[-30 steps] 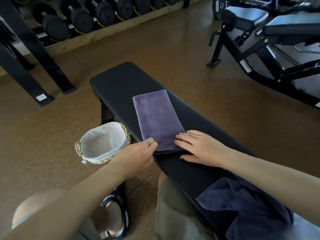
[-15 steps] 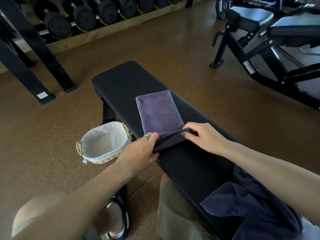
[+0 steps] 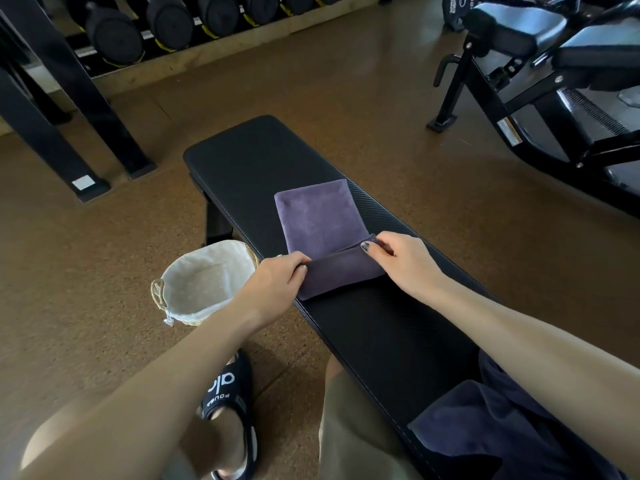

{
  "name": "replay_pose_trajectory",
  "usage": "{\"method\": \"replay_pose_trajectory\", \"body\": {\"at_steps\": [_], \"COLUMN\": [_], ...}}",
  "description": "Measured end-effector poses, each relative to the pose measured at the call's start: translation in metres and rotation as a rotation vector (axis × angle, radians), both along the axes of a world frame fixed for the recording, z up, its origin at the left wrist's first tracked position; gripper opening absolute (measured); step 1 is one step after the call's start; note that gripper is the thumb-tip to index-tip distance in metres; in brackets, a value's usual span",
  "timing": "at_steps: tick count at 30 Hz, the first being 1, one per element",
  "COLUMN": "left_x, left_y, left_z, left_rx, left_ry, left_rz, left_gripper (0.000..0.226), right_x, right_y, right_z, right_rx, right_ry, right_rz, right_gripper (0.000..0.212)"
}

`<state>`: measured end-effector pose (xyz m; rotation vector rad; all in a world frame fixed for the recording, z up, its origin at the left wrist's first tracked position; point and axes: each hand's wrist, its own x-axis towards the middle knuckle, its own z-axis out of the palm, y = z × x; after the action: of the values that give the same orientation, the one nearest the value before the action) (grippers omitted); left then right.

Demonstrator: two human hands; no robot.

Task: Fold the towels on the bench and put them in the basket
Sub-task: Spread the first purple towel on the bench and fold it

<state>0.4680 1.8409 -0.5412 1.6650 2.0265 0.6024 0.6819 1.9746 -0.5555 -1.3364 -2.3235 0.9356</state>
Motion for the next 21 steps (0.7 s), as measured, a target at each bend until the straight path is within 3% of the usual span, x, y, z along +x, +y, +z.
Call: {"method": "replay_pose_trajectory", "body": {"at_steps": [6,17,21], "left_x": [-0.004,-0.005,0.002], "left_y": [0.009,0.018,0.018], "left_z": [-0.004,-0.005,-0.006], "left_rx": [-0.075,-0.071,-0.098], "left_ry": [-0.038,-0.028,0.158], "left_rz": [0.045,0.085,0.054], "left_gripper": [0.017,0.011,0.013], "right_x": [-0.008,-0.015,-0.017], "right_y": [-0.002,-0.02,-0.019], "right_z": [-0.012,-0.028,-0.026], "right_rx": [0.162,0.332,0.353], "right_ry": [-0.087,-0.012,-0.053], "right_rz": [-0.046,-0.139,-0.135], "right_gripper": [0.033,0.021,0.019]}}
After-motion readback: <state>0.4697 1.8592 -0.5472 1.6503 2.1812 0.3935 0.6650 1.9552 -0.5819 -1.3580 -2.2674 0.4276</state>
